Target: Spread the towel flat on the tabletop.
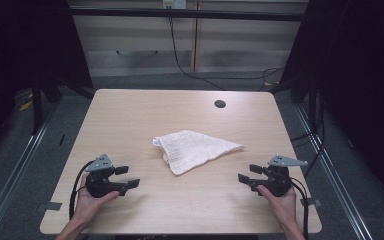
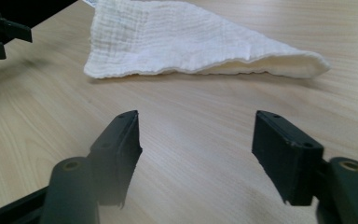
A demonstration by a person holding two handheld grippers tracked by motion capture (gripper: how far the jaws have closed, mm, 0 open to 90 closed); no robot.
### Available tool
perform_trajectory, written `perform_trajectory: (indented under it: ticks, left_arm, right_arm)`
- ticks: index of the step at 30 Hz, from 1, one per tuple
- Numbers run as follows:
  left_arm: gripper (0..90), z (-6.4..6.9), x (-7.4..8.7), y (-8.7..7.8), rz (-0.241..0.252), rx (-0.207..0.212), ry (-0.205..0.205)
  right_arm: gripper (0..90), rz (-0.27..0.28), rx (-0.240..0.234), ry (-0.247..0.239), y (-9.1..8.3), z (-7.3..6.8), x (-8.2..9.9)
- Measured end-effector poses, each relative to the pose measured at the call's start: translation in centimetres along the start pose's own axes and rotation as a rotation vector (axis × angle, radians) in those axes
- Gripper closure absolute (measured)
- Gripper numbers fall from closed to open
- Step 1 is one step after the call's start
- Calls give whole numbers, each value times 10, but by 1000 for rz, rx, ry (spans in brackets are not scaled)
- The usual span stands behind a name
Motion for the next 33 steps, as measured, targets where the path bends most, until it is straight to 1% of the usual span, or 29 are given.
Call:
perform_trajectory:
  ticks: [1, 2, 4, 8, 10, 12, 13, 15, 17, 19, 21, 23, 24, 26, 27, 28, 29, 30, 31, 33]
  left_arm:
    - [255, 0, 0, 1, 2, 4, -2]
    - [249, 0, 0, 1, 0, 6, 2]
    - [240, -2, 0, 2, 4, 9, -8]
    - [211, -7, 2, 4, -9, -6, -11]
    - [211, -9, 2, 4, -12, -14, -20]
    - [210, -9, 2, 3, -8, -12, -28]
    - [210, -9, 2, 3, -6, -15, -28]
    - [209, -8, 1, 2, 9, -6, -34]
    - [206, -7, 1, 1, 11, -8, -31]
    - [208, -6, 0, 0, 12, -13, -16]
    - [213, -5, -1, -1, 17, -8, -11]
    - [217, -5, 0, -1, 15, -15, -4]
    - [218, -5, -1, -1, 17, -16, -9]
    - [219, -7, -1, 0, 18, -19, -20]
    - [219, -8, 0, 0, 17, -22, -22]
    - [220, -9, 0, 0, 16, -26, -25]
    - [221, -9, 0, 0, 17, -28, -27]
    - [221, -9, 0, 0, 17, -28, -29]
    - [221, -9, 0, -1, 15, -29, -27]
    - [221, -9, 0, 0, 15, -31, -28]
  right_arm:
    - [310, -8, -11, 2, 1, -1, 0]
    - [312, -11, -13, -3, 1, -1, -1]
    - [334, -8, -24, -6, 2, -3, -1]
    - [337, 4, -23, -14, 4, -6, -2]
    - [375, 11, -27, -13, 4, -7, -4]
    - [405, 11, -44, -16, 4, -9, -5]
    - [403, 12, -43, -16, 5, -10, -5]
    - [405, 24, -27, -24, 7, -10, -7]
    - [407, 27, -13, -24, 9, -10, -8]
    - [421, 29, 12, -51, 12, -11, -10]
    - [423, 9, -5, -63, 16, -15, -12]
    - [436, -8, -5, -78, 20, -18, -15]
    - [436, -15, -5, -76, 23, -18, -17]
    - [442, -48, -5, -81, 29, -20, -21]
    - [437, -66, -22, -84, 32, -22, -23]
    - [425, -75, -46, -76, 36, -25, -25]
    - [426, -76, -66, -74, 40, -27, -27]
    - [421, -77, -71, -76, 43, -28, -29]
    - [412, -93, -81, -79, 49, -31, -31]
    - [407, -113, -97, -101, 59, -34, -35]
Point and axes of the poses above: each handheld gripper's, and its own axes: y roughly forward along the jaws, x roughly out of its underside, z roughly to its right, the point moved 9 cm from there along y, roughly forward along the jaws, and after that the axes turned 3 degrees about y, right-handed, at the moved point
